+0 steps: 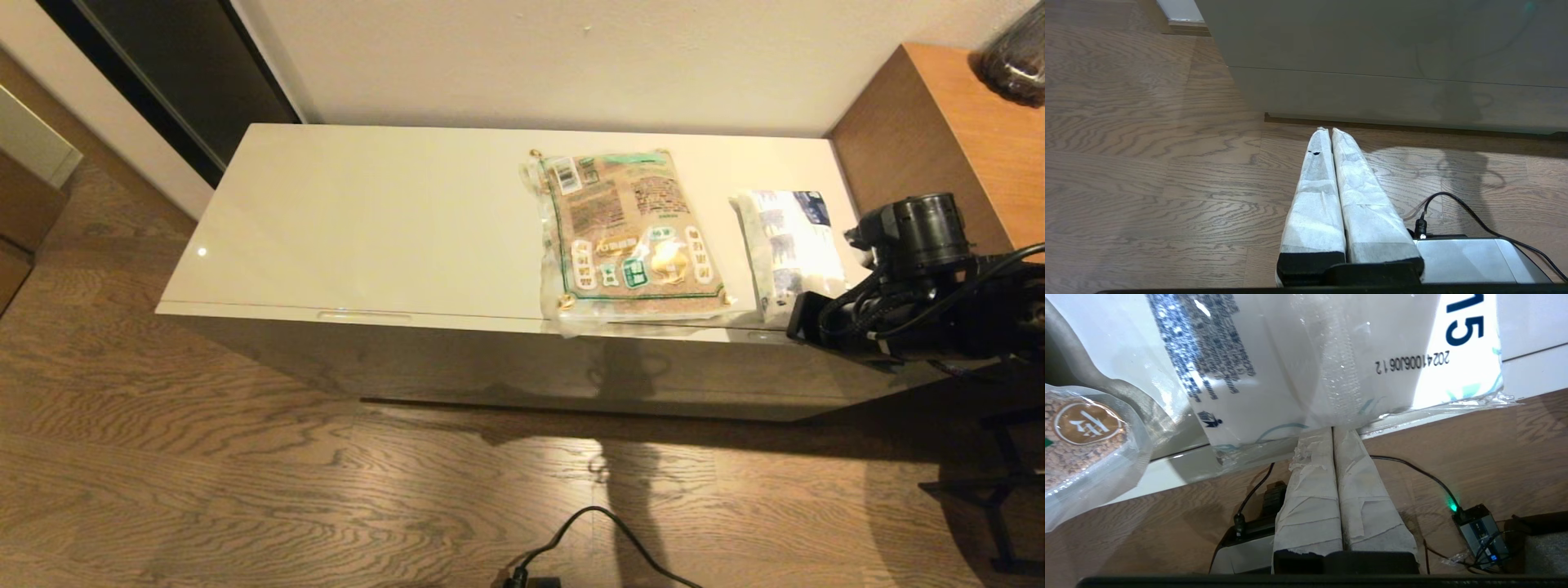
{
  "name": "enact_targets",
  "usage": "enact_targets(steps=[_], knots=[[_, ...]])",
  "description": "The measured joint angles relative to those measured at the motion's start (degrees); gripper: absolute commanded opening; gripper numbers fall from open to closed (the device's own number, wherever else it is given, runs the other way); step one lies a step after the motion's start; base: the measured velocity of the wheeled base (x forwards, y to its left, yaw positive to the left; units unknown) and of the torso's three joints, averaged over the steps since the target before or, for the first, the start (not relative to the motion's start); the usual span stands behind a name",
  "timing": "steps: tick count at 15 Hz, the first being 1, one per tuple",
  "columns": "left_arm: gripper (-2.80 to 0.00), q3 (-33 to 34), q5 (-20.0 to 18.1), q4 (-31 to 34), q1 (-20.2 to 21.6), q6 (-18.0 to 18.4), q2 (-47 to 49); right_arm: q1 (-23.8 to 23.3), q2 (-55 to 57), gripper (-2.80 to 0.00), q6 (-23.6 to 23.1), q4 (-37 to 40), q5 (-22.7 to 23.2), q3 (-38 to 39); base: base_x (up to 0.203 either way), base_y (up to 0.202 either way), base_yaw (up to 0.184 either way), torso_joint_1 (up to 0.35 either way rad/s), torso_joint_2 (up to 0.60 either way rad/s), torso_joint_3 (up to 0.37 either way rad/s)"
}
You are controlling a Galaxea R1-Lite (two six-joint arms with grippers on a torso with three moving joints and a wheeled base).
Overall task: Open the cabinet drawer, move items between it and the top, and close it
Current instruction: Open the drawer
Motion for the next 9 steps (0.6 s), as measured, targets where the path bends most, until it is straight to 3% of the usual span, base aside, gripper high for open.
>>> enact_targets(steps=[4, 9], knots=[[-2.80, 0.0, 0.0, 0.0, 0.0, 0.0, 0.0, 0.3, 0.4, -2.80, 0.6, 0.9, 0.3, 1.3, 0.000, 0.000, 0.000, 0.000, 0.00, 0.000], [-2.80, 0.0, 0.0, 0.0, -0.1, 0.0, 0.0, 1.1, 0.2, -2.80, 4.5, 0.9, 3.4, 10.1, 0.000, 0.000, 0.000, 0.000, 0.00, 0.000]])
